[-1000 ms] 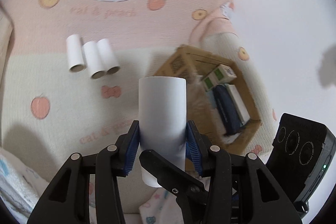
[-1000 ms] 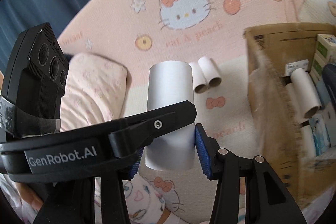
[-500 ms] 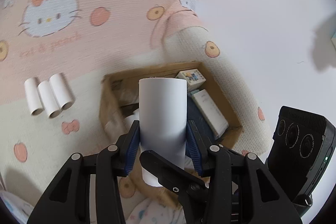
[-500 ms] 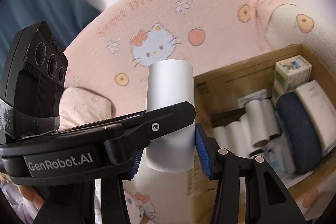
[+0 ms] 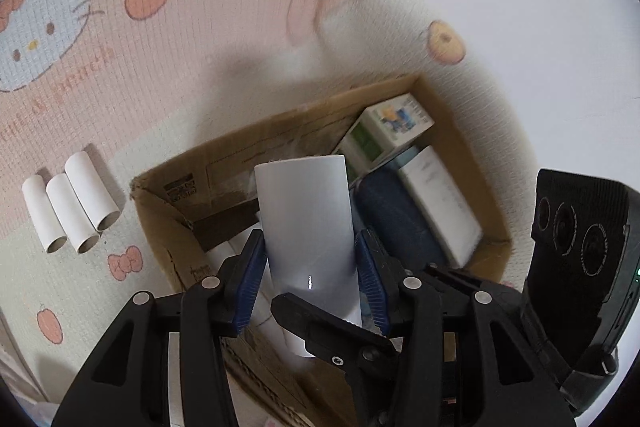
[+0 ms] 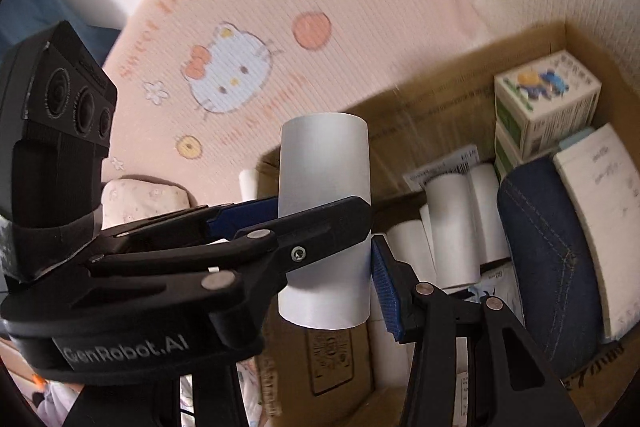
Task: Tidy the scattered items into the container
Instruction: 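Carry the held tube with both grippers over the cardboard box and lower it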
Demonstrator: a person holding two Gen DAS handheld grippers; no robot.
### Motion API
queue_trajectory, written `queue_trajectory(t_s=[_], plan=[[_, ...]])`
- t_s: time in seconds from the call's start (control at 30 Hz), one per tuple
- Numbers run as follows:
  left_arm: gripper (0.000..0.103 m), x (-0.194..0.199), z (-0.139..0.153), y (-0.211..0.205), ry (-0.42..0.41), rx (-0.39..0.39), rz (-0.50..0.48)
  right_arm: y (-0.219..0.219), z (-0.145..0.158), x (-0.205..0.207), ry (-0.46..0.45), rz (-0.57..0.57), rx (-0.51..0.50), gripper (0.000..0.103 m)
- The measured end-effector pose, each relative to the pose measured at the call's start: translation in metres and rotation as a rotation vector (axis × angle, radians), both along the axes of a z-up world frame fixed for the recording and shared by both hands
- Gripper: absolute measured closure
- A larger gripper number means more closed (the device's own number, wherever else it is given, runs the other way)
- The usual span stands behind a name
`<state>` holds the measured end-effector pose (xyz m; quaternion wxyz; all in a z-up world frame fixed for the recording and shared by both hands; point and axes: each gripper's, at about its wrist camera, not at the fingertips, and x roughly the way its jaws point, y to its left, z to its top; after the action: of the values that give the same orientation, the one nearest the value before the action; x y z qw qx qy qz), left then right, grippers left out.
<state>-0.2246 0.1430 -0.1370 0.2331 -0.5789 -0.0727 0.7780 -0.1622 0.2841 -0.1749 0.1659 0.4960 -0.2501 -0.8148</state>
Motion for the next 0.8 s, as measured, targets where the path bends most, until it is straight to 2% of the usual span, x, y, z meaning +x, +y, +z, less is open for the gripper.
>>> queue_trajectory(t_s=[0.2, 0.3, 0.37, 0.43, 0.5, 0.6, 0.8], plan=[[0.052, -0.006, -0.018, -0.003, -0.012, -0.043, 0.009, -0.004, -0.024, -0.013, -0.086, 0.016, 0.010, 0.059], [0.053, -0.005, -0.016, -0.010, 0.032, -0.102, 0.037, -0.002, -0.036, -0.020, -0.135, -0.004, 0.040, 0.059], [0.053, -0.003, -0.009, -0.017, 0.072, -0.083, 0.035, 0.001, -0.047, -0.023, -0.179, -0.014, 0.015, 0.059], [0.058, -0.003, -0.007, -0.021, 0.089, -0.075, 0.017, -0.001, -0.053, -0.028, -0.205, 0.006, -0.011, 0.059], [0.075, -0.003, -0.007, -0.024, 0.099, -0.082, 0.006, -0.007, -0.052, -0.032, -0.208, 0.013, 0.055, 0.059], [0.083, -0.003, -0.009, -0.032, 0.102, -0.074, 0.012, -0.018, -0.056, -0.041, -0.237, 0.040, 0.113, 0.059], [0.084, -0.002, -0.013, -0.041, 0.096, -0.038, 0.005, -0.032, -0.074, -0.053, -0.308, 0.104, 0.167, 0.059]])
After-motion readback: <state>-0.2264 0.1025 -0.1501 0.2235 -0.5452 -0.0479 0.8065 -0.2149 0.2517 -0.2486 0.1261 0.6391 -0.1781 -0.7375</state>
